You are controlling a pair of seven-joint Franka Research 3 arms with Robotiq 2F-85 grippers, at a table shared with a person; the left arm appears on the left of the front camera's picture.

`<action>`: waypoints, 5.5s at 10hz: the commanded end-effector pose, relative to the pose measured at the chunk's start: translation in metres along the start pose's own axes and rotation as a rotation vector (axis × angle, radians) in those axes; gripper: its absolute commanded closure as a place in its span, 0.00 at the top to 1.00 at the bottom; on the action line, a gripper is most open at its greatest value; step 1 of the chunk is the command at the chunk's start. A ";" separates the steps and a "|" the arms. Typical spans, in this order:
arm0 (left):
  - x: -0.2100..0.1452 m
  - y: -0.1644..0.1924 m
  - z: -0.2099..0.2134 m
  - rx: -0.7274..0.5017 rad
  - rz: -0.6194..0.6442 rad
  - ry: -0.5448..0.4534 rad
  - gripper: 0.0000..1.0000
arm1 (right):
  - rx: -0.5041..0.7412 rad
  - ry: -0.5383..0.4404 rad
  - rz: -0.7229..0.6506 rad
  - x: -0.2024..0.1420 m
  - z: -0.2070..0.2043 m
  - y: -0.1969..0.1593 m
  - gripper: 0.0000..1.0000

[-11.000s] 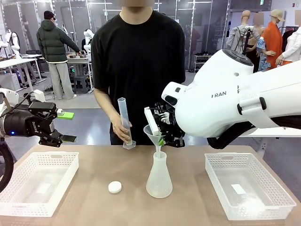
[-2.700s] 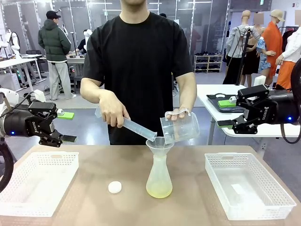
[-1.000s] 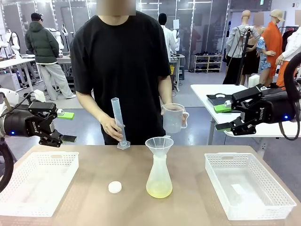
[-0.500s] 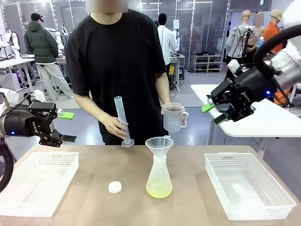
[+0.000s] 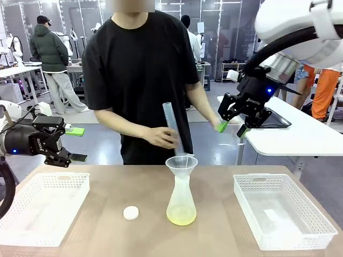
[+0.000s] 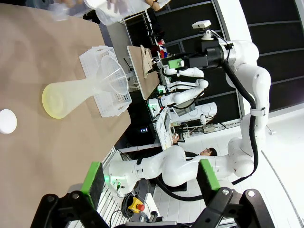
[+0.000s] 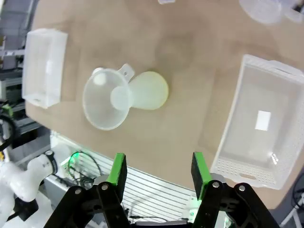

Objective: Prepare the solutions needed for the experiment.
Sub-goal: Once the solution is in the Big flask , pick up the Plastic Funnel and place it back into the right Organizing basket.

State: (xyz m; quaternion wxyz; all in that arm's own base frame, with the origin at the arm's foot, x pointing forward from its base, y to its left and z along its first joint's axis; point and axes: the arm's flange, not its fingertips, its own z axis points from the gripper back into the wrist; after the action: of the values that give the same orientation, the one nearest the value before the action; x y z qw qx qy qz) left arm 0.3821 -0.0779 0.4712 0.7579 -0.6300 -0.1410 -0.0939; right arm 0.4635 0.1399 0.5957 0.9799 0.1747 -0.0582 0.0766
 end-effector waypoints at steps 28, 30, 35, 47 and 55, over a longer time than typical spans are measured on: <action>0.001 -0.002 -0.001 -0.025 0.009 -0.011 1.00 | -0.030 0.110 -0.173 0.030 -0.152 0.056 0.69; 0.001 -0.002 -0.001 -0.025 0.009 -0.011 1.00 | 0.008 0.128 -0.173 0.029 -0.157 0.054 0.69; 0.001 -0.002 -0.001 -0.025 0.009 -0.011 1.00 | 0.025 0.142 -0.191 0.021 -0.160 0.052 0.47; 0.001 -0.002 -0.001 -0.025 0.009 -0.011 1.00 | 0.076 0.140 -0.222 0.003 -0.153 0.051 0.00; 0.001 -0.002 -0.001 -0.025 0.009 -0.011 1.00 | 0.080 -0.005 -0.156 -0.011 -0.105 0.069 0.00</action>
State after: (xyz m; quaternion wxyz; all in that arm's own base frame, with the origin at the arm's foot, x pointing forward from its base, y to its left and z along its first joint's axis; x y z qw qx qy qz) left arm 0.3821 -0.0779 0.4712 0.7580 -0.6299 -0.1410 -0.0938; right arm 0.4573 0.2394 0.5232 0.9762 0.2157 -0.0202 -0.0060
